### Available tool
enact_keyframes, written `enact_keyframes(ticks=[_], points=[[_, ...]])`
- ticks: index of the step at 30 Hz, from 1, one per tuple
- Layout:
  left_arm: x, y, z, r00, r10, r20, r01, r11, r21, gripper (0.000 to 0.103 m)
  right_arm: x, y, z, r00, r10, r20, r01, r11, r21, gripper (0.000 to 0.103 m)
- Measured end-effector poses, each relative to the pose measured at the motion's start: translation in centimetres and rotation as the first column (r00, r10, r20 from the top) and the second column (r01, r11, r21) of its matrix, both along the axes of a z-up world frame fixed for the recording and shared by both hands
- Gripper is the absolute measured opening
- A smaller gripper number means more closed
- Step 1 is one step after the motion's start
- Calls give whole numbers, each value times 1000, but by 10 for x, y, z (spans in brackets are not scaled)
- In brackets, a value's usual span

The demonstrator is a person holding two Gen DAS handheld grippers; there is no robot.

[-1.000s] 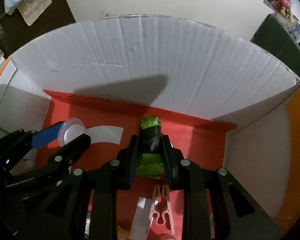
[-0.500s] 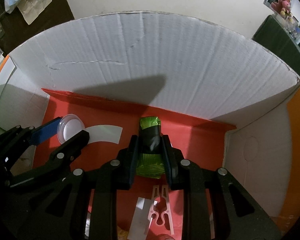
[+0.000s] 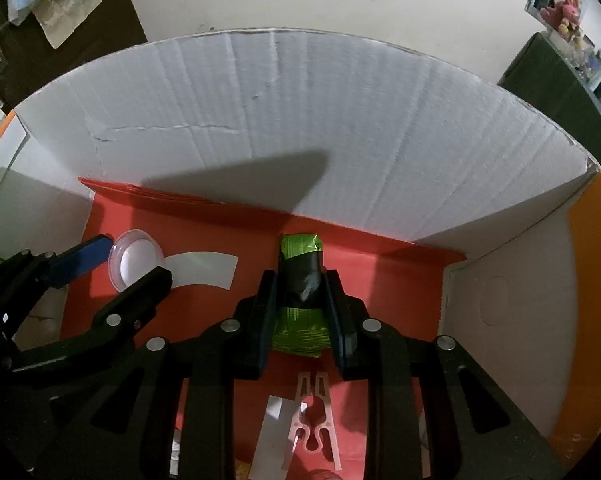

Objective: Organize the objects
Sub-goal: 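Carry the white dish and green foil package into the red-lined box, then open the left tool to drop the white dish while the right tool releases the foil package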

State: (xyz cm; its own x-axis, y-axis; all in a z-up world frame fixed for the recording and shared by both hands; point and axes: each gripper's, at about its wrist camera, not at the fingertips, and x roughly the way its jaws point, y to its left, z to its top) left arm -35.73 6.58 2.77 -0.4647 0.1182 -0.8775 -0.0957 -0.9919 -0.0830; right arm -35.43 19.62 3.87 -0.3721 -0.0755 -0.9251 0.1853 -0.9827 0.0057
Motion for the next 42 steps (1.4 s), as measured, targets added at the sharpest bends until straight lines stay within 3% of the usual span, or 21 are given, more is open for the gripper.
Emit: enact_keyframes(ticks=[25, 38, 41, 42], points=[[10, -17, 10, 1000, 2, 9, -3, 1000, 30, 56, 17, 8, 6, 1000, 1, -7, -1, 1000, 12, 24], [26, -15, 36, 999, -11, -40, 13, 998, 58, 62, 41, 17, 41, 997, -2, -73, 3, 1000, 14, 25], [37, -20, 45, 998, -8, -64, 12, 998, 64, 62, 51, 21, 49, 996, -9, -93, 11, 1000, 18, 40], [41, -22, 48, 997, -11, -71, 15, 997, 69, 62, 54, 23, 51, 994, -13, -105, 15, 1000, 24, 51]])
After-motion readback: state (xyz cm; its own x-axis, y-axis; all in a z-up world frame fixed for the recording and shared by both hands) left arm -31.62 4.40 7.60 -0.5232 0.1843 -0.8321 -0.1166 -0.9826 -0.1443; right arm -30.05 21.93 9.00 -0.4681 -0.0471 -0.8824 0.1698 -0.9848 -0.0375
